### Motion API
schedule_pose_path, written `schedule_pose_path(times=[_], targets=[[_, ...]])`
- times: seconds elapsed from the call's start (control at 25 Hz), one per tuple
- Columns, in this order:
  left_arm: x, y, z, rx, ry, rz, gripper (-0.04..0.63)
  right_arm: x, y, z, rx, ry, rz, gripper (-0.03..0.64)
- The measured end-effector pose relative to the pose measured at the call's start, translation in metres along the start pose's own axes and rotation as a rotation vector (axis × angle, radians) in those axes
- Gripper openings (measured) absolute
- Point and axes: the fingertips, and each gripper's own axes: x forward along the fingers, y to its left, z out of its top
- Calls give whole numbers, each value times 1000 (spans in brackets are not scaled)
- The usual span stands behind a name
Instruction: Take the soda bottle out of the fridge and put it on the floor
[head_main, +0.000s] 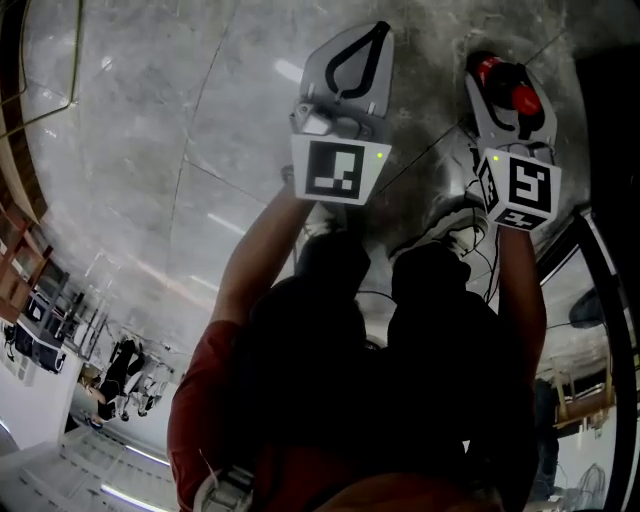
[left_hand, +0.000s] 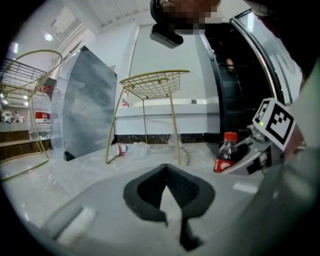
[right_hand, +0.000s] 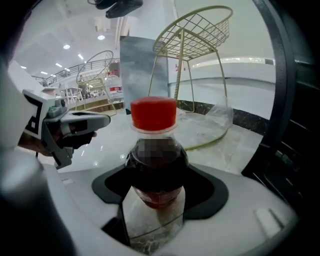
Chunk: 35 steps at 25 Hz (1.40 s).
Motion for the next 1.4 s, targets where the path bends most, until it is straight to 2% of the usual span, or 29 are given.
schedule_pose_path(times=[0.16, 0.44, 0.72, 1.4], targets=[[0, -9, -10, 95, -17, -55, -2, 15, -3, 4, 2, -38, 11, 304], [-5, 3, -13, 55, -32, -29, -2, 26, 1, 6, -49, -59, 16, 304], [-5, 6, -20, -16, -20, -37, -2, 30, 1, 9, -36, -127, 6, 304], [-8, 4, -22, 10, -18, -38, -2, 29, 2, 10, -60, -156, 8, 307]])
